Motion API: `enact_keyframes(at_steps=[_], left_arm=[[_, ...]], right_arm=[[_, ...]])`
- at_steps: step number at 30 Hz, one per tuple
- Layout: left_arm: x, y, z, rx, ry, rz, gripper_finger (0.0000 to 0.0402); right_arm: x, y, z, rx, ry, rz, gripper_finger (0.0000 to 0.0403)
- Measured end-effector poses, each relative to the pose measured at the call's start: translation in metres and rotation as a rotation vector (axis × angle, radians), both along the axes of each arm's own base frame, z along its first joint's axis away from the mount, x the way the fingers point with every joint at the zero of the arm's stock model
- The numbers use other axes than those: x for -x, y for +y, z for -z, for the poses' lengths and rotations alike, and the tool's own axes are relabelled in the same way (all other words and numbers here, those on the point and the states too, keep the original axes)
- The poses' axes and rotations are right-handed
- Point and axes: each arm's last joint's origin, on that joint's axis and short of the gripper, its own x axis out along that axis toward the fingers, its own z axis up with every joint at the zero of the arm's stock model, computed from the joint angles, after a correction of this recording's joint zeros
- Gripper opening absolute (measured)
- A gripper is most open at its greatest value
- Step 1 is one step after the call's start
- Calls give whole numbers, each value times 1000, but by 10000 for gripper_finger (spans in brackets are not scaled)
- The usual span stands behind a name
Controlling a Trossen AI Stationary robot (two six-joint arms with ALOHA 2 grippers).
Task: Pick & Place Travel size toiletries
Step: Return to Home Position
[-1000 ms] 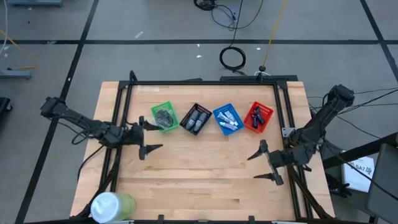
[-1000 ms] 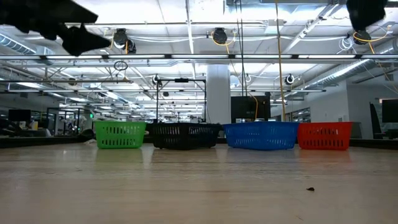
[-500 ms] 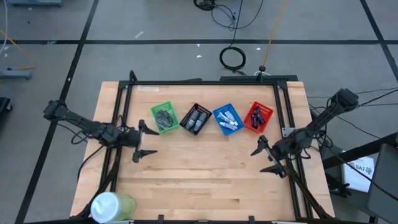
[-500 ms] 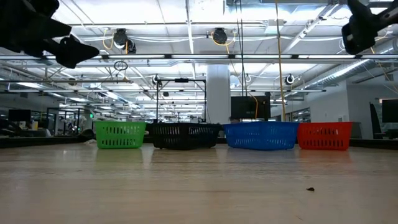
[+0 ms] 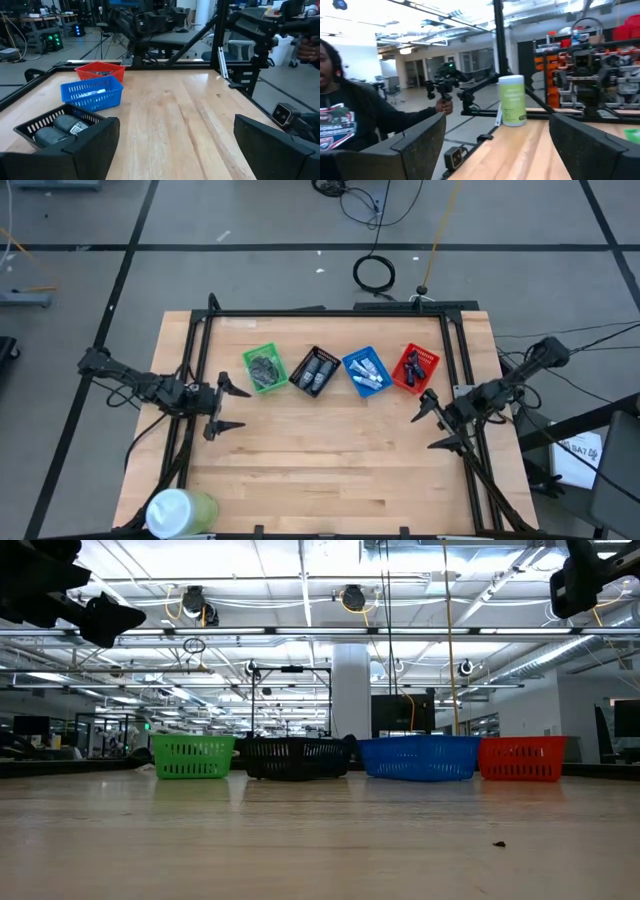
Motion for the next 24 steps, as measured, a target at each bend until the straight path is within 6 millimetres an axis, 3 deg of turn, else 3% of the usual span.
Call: enact_keyframes(at_steps=[8, 15, 24], left_arm=[[1, 0, 1, -14, 6, 0, 369], [1, 0, 1, -14, 5, 0, 370], [1, 0, 0, -13, 0, 0, 383]], right_arm=[[12, -16, 5, 7, 15, 34, 341], [5, -27, 18, 61, 156, 191, 345], [1, -44, 20, 45, 186, 348, 345]])
